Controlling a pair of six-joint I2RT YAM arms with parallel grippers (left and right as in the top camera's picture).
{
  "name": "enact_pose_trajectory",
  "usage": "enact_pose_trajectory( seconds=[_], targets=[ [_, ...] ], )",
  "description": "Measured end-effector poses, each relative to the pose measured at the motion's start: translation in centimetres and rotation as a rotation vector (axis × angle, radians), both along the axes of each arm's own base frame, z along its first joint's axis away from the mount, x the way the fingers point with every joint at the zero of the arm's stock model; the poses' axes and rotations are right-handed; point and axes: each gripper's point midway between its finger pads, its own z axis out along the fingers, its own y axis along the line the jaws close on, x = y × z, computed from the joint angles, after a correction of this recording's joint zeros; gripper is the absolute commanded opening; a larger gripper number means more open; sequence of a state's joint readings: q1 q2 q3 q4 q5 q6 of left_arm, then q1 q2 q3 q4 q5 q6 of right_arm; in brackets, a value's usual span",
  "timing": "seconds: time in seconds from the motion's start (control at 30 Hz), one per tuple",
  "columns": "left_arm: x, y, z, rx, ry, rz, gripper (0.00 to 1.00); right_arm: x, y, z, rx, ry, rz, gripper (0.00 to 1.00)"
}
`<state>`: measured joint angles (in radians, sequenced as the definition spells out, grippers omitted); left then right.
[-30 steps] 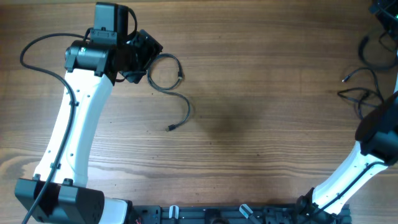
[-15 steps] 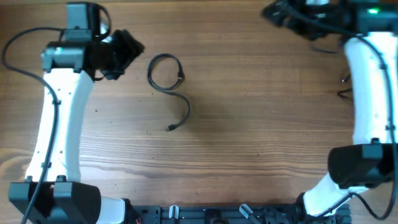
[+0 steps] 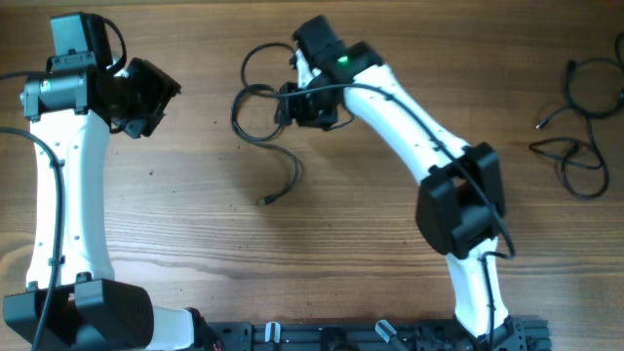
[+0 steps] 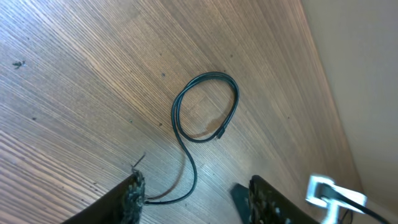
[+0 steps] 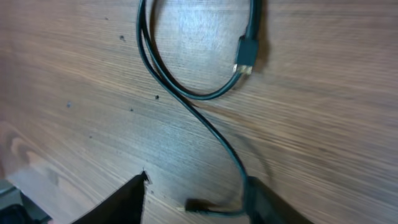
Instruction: Untangle cables
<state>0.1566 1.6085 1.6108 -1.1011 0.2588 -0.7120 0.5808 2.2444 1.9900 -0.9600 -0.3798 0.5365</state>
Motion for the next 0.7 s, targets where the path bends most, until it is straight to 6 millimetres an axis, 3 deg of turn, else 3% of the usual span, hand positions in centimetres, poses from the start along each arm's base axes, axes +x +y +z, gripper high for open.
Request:
enact_pose_trajectory(
  seconds=[0.13, 0.27, 0.3, 0.33, 0.4, 0.5, 0.7],
  targets=[
    [-0.1, 0.0, -0.1, -0.002, 0.007, 0.003, 0.55, -1.1, 2.8, -3.1, -0.011, 0.061, -0.056, 0.49],
    [-0.1, 0.0, -0.1, -0.002, 0.007, 0.003, 0.57, 0.2, 2.8, -3.1, -0.022, 0.024, -0.126, 0.49],
    [-0.1, 0.0, -0.1, -0.003, 0.008, 0.003, 0.59, 0.4, 2.6, -3.2, -0.035, 0.012, -0.135, 0.51],
    [-0.1, 0.0, -0.1, -0.003, 0.007, 0.004, 0.6, 0.9, 2.8, -3.1, -0.04, -0.034, -0.104, 0.66],
    [-0.1, 0.0, -0.1, -0.003, 0.008, 0.003, 0.61, 1.4, 3.5, -2.8, -0.043, -0.16, 0.063, 0.75],
    [-0.1, 0.0, -0.1, -0.003, 0.008, 0.003, 0.63, 0.4, 3.7, -3.1, -0.141, -0.397, 0.551, 0.75],
    [-0.1, 0.0, -0.1, -0.002, 0.007, 0.003, 0.66, 0.0, 3.6, -4.2, -0.216, -0.677, 1.195, 0.73]
  ],
)
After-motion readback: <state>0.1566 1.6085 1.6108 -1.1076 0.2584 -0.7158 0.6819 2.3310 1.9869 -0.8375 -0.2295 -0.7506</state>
